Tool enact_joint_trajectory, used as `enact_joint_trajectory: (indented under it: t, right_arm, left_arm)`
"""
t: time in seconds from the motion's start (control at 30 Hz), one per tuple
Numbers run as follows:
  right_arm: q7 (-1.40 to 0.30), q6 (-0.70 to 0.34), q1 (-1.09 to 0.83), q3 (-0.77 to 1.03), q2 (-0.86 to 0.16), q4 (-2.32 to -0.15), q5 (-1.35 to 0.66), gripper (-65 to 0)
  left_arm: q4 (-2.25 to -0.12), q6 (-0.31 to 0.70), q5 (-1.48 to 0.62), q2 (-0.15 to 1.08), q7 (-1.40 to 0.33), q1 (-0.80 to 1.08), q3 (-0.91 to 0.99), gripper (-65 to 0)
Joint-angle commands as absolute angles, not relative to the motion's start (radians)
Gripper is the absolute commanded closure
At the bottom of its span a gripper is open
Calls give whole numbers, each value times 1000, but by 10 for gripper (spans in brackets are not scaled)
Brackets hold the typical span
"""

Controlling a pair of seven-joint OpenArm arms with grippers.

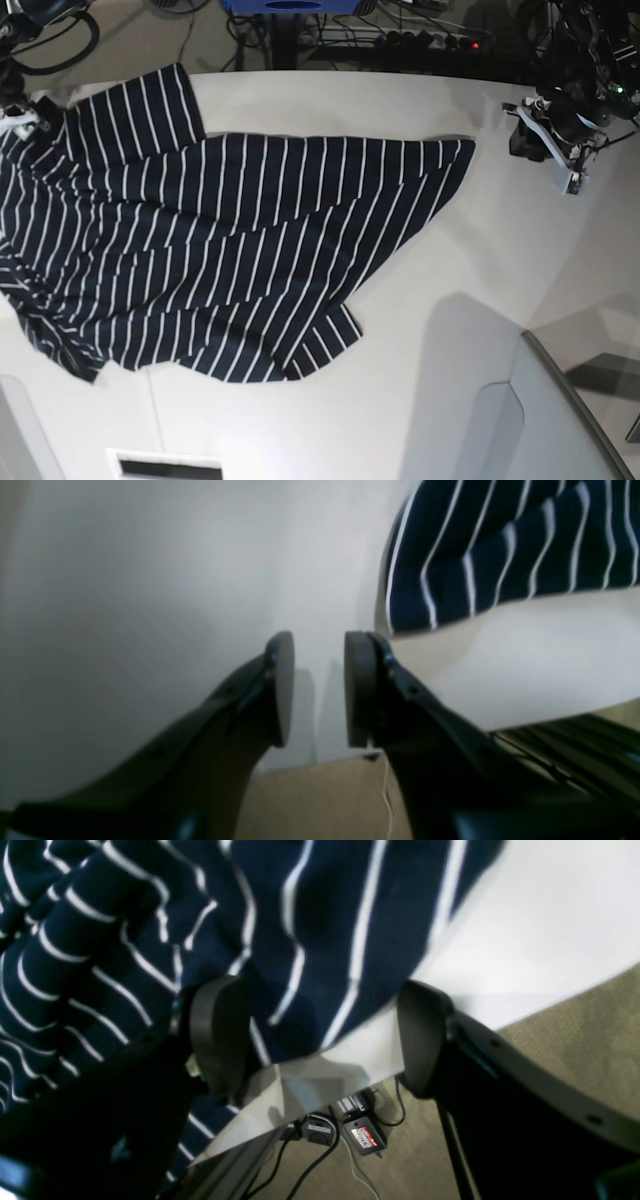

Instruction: Layout the t-shirt on the table in an organized manner, then fold the t-shirt properly

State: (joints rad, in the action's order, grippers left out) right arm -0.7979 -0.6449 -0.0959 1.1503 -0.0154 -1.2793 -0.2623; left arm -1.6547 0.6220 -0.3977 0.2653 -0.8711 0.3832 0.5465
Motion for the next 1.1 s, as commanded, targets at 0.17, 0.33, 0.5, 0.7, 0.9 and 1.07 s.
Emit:
enact_joint_trajectory:
  t: [0.17,0.33,0.5,0.7,0.9,1.07]
  right_arm:
    - [-791,-653,-81,1152,-28,-1250,-278,-432]
    - [-908,-698,-82,1153,-24,-1257,-278,-432]
    - [-1010,-698,-82,1155,15,-1349,-278,-431]
    - [-1046,-698,-113,1153,90,-1555,-278,-431]
    - [-1121,-698,-119,1152,104,-1600,-278,-431]
    - [-1124,-698,-122,1104,108,-1598,-280,-431]
  left_arm:
    - [-1670,624,-417,277,-851,383,552,-161]
    - [-1669,624,-412,277,-851,374,552,-161]
    - [-1669,624,-414,277,-851,372,552,-161]
    - [-1664,624,-412,277,-851,371,552,-161]
    - [-1662,624,-412,278,-851,371,552,-161]
    - [-1662,624,-412,278,-851,371,552,-161]
